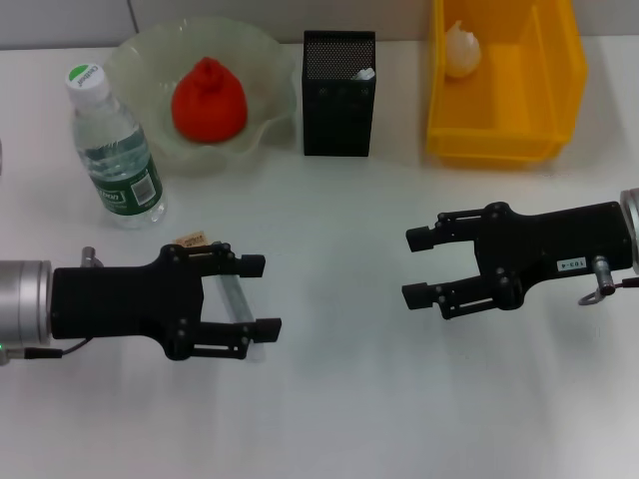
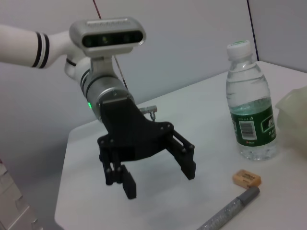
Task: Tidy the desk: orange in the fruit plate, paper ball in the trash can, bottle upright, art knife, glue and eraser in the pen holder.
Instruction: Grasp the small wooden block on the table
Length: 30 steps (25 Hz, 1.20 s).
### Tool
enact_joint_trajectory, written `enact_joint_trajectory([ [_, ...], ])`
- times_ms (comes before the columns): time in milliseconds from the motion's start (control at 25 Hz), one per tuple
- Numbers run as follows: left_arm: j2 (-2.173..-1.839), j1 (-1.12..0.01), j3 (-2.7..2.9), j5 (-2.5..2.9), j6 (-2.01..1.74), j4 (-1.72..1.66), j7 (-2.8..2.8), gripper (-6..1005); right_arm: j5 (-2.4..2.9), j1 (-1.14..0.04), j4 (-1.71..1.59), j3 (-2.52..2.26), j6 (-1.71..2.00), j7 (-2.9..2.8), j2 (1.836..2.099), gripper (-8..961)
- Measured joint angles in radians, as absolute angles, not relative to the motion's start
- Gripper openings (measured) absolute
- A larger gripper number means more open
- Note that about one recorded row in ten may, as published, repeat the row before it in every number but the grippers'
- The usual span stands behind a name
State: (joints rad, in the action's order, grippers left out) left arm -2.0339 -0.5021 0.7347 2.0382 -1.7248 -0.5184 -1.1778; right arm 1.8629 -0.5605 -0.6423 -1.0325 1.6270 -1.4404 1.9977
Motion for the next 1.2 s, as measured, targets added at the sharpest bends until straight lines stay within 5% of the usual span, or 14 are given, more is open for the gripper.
enact_joint_trajectory([
  [520,-2.028,-0.57,0.793,2.211,-1.735,-0.914,-1.623,669,1.869,-0.555,-0.645,-1.039,1.584,-1.426,2.002,776],
  [1200,-2.064,-0.645,0.832,2.428,-1.522,-0.902,-1.634,662,1.87,-0.554,-0.65,-1.033,1.585,-1.426,2.006,775],
])
